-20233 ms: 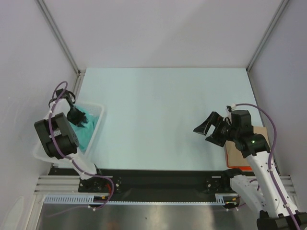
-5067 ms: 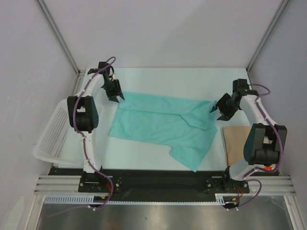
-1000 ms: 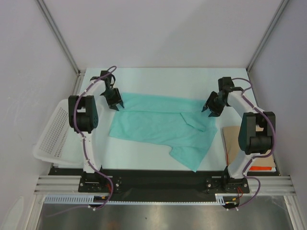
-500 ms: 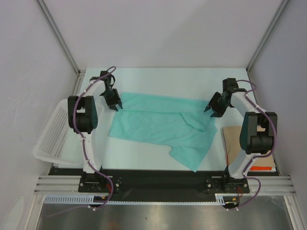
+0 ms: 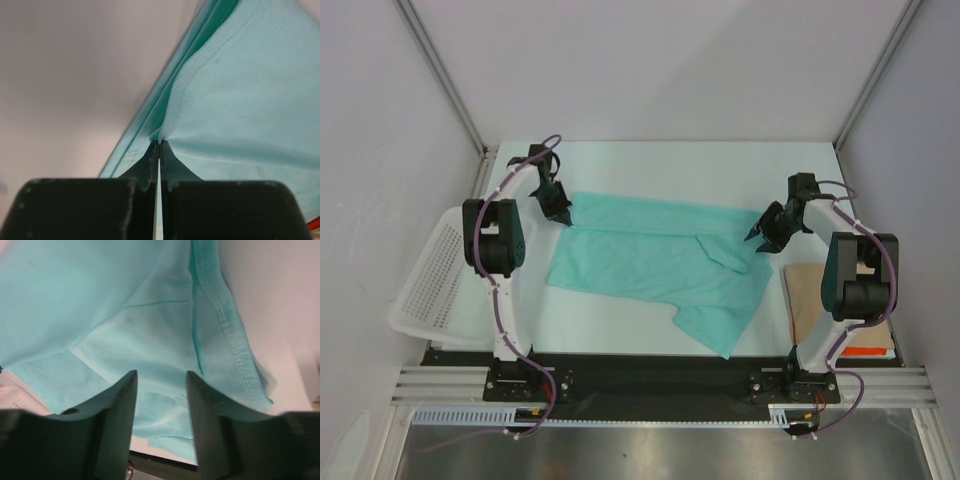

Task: Fold and stack the t-shirts
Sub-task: Fold the tshirt

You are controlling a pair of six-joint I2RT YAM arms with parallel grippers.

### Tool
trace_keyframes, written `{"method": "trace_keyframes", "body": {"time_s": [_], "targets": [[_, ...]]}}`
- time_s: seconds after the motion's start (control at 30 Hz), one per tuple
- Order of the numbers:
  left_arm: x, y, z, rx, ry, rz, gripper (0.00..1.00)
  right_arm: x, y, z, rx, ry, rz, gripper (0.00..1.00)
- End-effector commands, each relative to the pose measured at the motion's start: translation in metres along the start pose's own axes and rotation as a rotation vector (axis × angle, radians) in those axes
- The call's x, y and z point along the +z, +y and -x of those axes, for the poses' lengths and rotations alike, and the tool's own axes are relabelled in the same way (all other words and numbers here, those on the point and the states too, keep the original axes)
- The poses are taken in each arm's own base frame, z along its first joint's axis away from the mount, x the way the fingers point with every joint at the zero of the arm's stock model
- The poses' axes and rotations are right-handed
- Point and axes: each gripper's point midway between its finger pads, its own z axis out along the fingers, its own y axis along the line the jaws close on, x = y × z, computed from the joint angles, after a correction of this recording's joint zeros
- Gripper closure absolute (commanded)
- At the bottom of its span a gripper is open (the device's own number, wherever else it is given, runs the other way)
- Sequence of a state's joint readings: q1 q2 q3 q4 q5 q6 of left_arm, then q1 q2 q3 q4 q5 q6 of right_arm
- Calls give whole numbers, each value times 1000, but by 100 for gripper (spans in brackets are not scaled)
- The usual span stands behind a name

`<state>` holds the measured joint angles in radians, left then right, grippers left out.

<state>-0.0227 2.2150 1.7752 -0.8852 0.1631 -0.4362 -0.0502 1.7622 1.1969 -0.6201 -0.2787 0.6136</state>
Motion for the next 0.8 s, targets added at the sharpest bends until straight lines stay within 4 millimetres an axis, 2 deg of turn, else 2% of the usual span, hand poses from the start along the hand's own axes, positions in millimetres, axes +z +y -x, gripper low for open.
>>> {"method": "trace_keyframes", "body": {"time_s": [0.0, 0.07, 0.17, 0.27, 0.6, 0.77], "targets": [[-11, -8, 15, 3, -36, -29, 100, 2, 3, -14, 52, 50, 54, 54], [-14, -11, 16, 7, -40, -41, 100, 4, 3, -29, 68, 85, 69, 59], [-15, -12, 16, 11, -41, -44, 100, 7, 0, -47, 59, 113, 49, 60], [-17, -11, 15, 17, -41, -42, 100, 6, -9, -50, 79, 100, 16, 61], [-18, -11, 17, 19, -47, -40, 100, -8, -12, -58, 53, 95, 2, 58], [-20, -11, 19, 17, -55, -38, 100, -2, -17, -68, 73, 126, 7, 59]]}}
